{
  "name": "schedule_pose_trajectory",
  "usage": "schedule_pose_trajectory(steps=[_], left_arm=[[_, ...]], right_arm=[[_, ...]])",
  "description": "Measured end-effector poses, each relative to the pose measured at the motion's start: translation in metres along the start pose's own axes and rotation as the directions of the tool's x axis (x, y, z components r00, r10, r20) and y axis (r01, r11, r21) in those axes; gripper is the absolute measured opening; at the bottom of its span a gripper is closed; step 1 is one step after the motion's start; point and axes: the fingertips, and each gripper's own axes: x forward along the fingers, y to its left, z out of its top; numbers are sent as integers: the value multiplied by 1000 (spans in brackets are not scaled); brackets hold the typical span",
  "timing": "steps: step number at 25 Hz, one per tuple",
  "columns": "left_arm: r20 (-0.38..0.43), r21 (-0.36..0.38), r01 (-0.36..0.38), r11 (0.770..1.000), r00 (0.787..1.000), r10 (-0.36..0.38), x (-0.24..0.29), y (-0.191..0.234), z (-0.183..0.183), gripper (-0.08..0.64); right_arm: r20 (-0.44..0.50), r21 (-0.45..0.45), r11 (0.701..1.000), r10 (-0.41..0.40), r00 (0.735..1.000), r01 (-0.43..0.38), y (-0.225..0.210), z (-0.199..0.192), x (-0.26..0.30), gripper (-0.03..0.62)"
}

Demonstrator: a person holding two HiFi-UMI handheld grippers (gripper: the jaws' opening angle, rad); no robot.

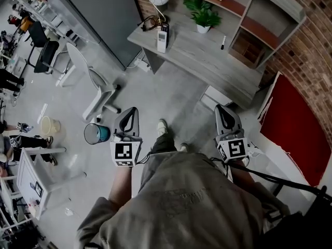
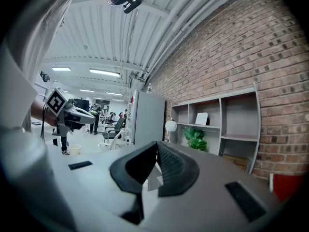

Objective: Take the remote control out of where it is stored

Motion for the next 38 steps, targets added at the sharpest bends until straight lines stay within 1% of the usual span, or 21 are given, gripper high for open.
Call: schedule_pose_trajectory(steps=[7, 10, 14, 20, 22, 27, 30, 33, 38], left_arm=[[4, 17, 15, 1000, 1000, -15, 32, 25, -3, 11], [19, 30, 30, 999, 999, -30, 57, 40, -3, 11], [28, 45, 63, 997, 998, -64, 100, 60, 0, 11], [40, 39, 92, 995, 995, -93, 146, 89, 7, 11], [50, 27, 94, 995, 994, -96, 158, 97, 10, 11], [55, 22, 97, 995, 994, -98, 182, 121, 12, 11], [44, 18, 109, 994, 993, -110, 198, 133, 12, 11], [27, -5, 123, 992, 992, -123, 215, 143, 8, 11], [16, -7, 149, 989, 989, -148, 248, 161, 6, 11]], right_arm=[[-6, -15, 1000, -10, 1000, 10, -3, -3, 35, 14], [-11, -31, 999, -26, 1000, 26, -8, -5, 60, 14], [-17, -17, 998, -64, 998, 63, -22, -5, 97, 12], [-33, -35, 997, -63, 997, 62, -26, -2, 148, 14], [-40, -36, 997, -65, 997, 63, -28, -2, 162, 12], [-62, -43, 997, -61, 996, 58, -29, -2, 196, 14], [-73, -33, 997, -72, 995, 69, -34, 2, 216, 13], [-75, -20, 997, -82, 994, 81, -38, 9, 236, 13], [-82, -45, 995, -90, 993, 87, -42, 13, 271, 14]])
